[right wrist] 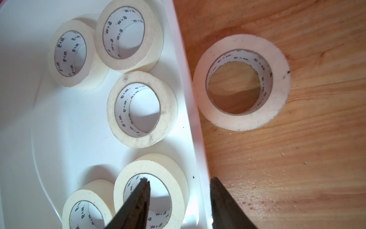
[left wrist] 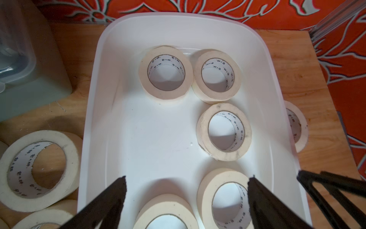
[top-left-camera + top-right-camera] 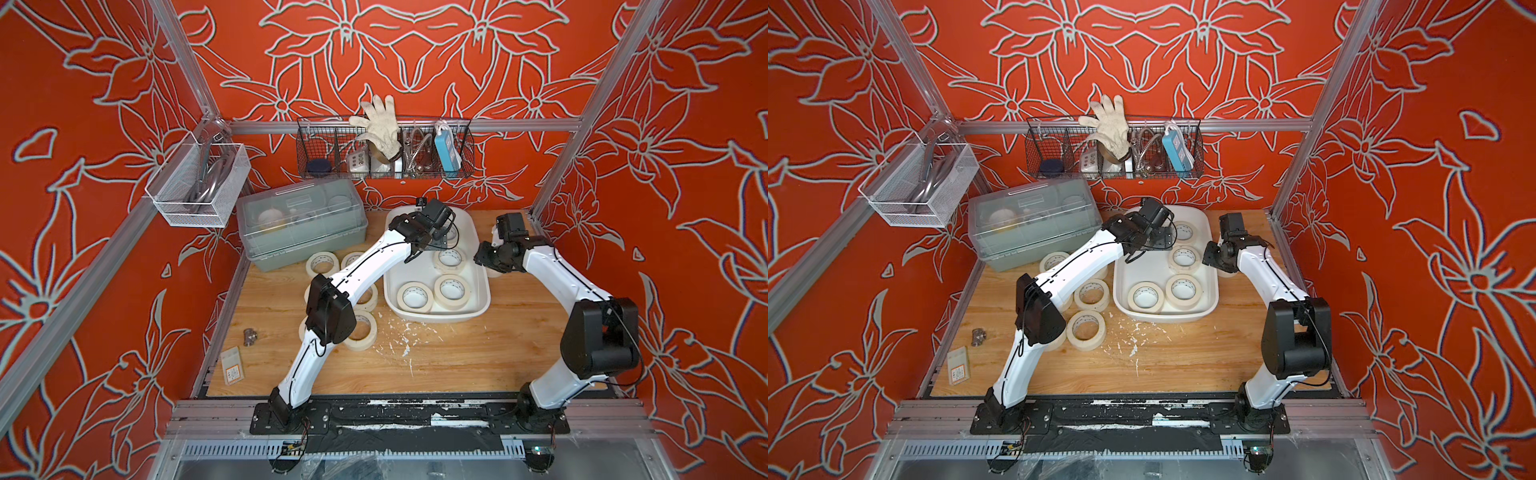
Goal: Take out the art tape in the storage box
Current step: Place the art tape at the center of the board.
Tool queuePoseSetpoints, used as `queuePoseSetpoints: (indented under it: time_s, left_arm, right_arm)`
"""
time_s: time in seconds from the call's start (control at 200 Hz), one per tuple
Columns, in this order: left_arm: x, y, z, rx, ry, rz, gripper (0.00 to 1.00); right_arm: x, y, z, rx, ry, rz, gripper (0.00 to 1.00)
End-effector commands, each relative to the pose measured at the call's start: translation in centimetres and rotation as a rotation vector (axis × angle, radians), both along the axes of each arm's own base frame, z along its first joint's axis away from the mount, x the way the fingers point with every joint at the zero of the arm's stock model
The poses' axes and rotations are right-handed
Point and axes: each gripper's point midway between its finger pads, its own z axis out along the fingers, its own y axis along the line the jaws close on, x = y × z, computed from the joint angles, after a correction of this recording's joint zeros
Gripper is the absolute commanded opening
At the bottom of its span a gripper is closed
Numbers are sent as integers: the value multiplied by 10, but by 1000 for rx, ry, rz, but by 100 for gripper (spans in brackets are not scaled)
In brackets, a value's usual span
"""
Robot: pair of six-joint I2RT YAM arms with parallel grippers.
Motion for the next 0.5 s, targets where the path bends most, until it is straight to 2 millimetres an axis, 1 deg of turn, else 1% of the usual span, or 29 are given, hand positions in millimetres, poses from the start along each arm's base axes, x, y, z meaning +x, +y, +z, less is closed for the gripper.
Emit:
queuePoseSetpoints:
  time_s: [0.0, 0.125, 0.2, 0.37, 0.495]
  left_arm:
    - [18, 6, -9, 35, -41, 66, 92]
    - [37, 1, -23, 39, -83, 84, 90]
    - [44, 6, -29, 35, -73, 139, 91]
    - [63, 10, -52, -58, -41, 226, 88]
    - [77, 14, -63, -125, -32, 280, 87]
  right_arm:
    - [-4, 5, 6, 18, -23, 16, 52]
    - [-6, 6, 9, 17, -38, 20, 52]
    - [-7, 4, 9, 15, -45, 12, 52]
    - [-9, 4, 6, 16, -30, 12, 52]
    - [-11, 4, 4, 13, -29, 16, 52]
